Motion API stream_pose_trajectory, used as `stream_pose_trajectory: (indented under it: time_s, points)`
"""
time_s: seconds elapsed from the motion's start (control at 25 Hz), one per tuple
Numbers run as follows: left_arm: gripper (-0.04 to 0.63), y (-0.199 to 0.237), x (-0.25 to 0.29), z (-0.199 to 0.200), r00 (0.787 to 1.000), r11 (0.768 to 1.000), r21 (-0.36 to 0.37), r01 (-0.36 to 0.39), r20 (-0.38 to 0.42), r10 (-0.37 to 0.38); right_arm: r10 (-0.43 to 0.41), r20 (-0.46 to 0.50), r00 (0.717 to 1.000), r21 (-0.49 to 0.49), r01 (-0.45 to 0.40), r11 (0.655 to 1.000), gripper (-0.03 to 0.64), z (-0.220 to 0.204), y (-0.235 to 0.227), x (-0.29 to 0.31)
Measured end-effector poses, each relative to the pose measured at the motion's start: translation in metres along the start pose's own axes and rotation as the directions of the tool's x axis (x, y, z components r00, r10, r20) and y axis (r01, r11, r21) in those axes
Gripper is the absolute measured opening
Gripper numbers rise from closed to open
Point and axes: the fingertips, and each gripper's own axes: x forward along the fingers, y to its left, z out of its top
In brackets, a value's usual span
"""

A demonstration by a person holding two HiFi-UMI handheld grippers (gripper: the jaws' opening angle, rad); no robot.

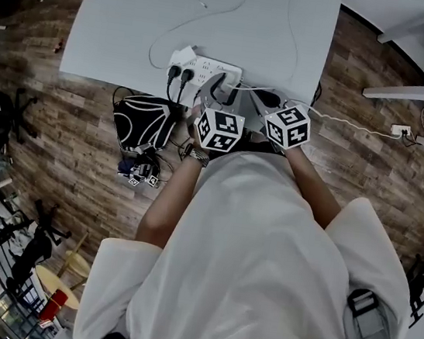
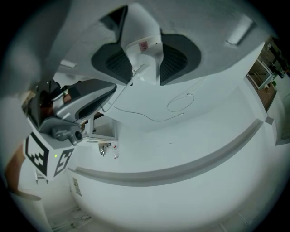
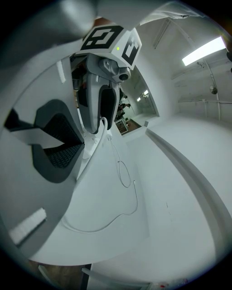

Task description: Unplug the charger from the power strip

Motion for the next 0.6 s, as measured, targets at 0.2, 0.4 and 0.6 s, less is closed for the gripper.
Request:
stream_pose_trajectory:
  time_s: [0.2,0.4,0.6]
  points:
    - [0.224,-0.015,0.003,-0.01,0.999,0.997,0.07,0.034,-0.011,-0.033,-0.007,-0.01,1.0,0.01,0.007,1.0,0.002,-0.004,0.001,0.001]
    - [0.249,-0.021,0.005,-0.013,0.999,0.995,0.088,0.044,-0.008,-0.044,-0.012,-0.019,1.0,0.018,0.013,1.0,0.002,-0.008,0.0,-0.001]
    - [0.292,-0.023,0.003,-0.02,0.997,0.996,0.058,0.072,-0.025,-0.071,-0.023,-0.033,0.999,0.024,0.024,0.999,0.002,-0.015,0.0,-0.006]
